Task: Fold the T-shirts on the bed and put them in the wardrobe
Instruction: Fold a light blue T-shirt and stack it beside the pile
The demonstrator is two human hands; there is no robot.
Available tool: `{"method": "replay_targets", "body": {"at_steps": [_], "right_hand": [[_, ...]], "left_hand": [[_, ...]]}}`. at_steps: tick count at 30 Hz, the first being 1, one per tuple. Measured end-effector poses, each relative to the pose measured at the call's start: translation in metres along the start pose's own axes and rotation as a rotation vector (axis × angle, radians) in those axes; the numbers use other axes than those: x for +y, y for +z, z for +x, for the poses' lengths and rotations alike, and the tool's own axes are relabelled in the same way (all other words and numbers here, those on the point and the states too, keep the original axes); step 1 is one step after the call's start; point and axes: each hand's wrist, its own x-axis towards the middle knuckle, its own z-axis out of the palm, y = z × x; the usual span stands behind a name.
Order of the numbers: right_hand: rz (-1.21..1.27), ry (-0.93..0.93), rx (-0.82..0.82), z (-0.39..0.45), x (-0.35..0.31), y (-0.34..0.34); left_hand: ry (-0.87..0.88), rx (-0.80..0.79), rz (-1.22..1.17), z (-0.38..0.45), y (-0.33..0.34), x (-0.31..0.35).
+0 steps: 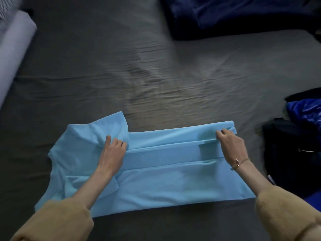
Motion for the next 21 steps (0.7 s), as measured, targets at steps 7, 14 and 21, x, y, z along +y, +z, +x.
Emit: {"method": "replay_targets", "body": {"at_steps": [7, 14, 21], "right_hand": [[0.032, 0.036, -0.069, -0.035, 0.004, -0.003], [-0.043, -0.034, -0.003, -0.058, -0.001, -0.006], [-0.156, -0.071, 0.058, -0.06, -0.02, 0.001]], "left_hand": [[-0.085, -0.062, -0.047, -0.035, -0.007, 0.024], [-0.147, -0.255, 0.088, -0.047, -0.009, 0.046], [-0.169, -0.208, 0.086, -0.051, -0.009, 0.065]]}}
